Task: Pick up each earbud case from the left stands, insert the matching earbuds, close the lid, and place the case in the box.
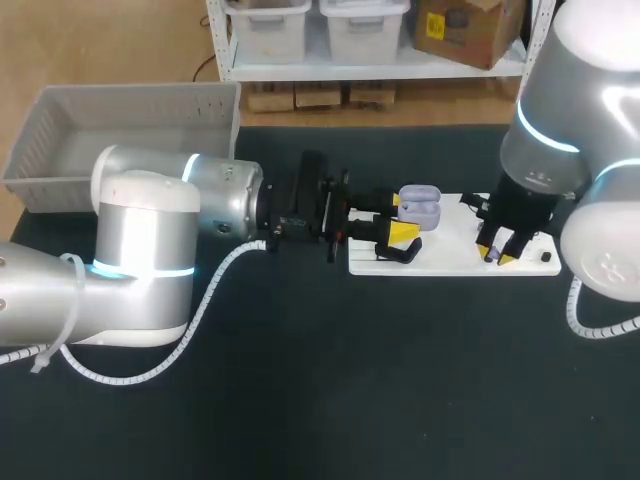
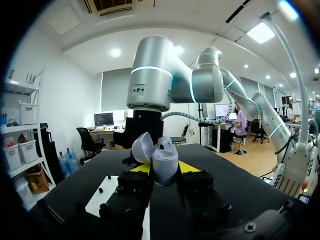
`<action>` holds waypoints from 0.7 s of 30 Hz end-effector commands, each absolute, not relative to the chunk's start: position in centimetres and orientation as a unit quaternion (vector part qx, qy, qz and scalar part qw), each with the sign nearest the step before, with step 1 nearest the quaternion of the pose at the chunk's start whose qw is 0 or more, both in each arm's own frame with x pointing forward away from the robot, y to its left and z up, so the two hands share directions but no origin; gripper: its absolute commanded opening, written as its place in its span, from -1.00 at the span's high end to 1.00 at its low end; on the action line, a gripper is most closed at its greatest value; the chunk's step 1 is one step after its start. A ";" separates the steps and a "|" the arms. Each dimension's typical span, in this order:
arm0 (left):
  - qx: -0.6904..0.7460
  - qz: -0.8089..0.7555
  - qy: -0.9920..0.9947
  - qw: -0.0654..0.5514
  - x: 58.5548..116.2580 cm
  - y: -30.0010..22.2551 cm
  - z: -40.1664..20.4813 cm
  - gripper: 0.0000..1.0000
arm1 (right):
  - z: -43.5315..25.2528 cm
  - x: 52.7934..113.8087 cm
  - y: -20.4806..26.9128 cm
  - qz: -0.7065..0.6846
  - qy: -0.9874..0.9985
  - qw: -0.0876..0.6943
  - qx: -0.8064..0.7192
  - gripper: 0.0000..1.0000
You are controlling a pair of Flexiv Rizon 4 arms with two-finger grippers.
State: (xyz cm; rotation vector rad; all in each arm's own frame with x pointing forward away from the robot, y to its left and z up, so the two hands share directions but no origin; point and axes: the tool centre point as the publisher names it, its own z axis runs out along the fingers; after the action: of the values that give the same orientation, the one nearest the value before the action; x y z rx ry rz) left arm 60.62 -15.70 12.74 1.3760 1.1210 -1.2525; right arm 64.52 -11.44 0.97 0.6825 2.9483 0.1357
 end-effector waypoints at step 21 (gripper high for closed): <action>0.560 -0.509 0.457 0.468 60.5 -15.7 12.7 1.00 | 5.9 62.2 -13.9 0.034 0.968 0.087 0.235 1.00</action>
State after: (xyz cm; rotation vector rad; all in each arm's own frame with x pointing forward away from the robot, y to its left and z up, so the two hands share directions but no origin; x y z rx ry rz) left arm 60.62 -15.70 12.74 1.3760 1.1211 -1.2525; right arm 63.02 -13.39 5.17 0.6973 2.9030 0.0996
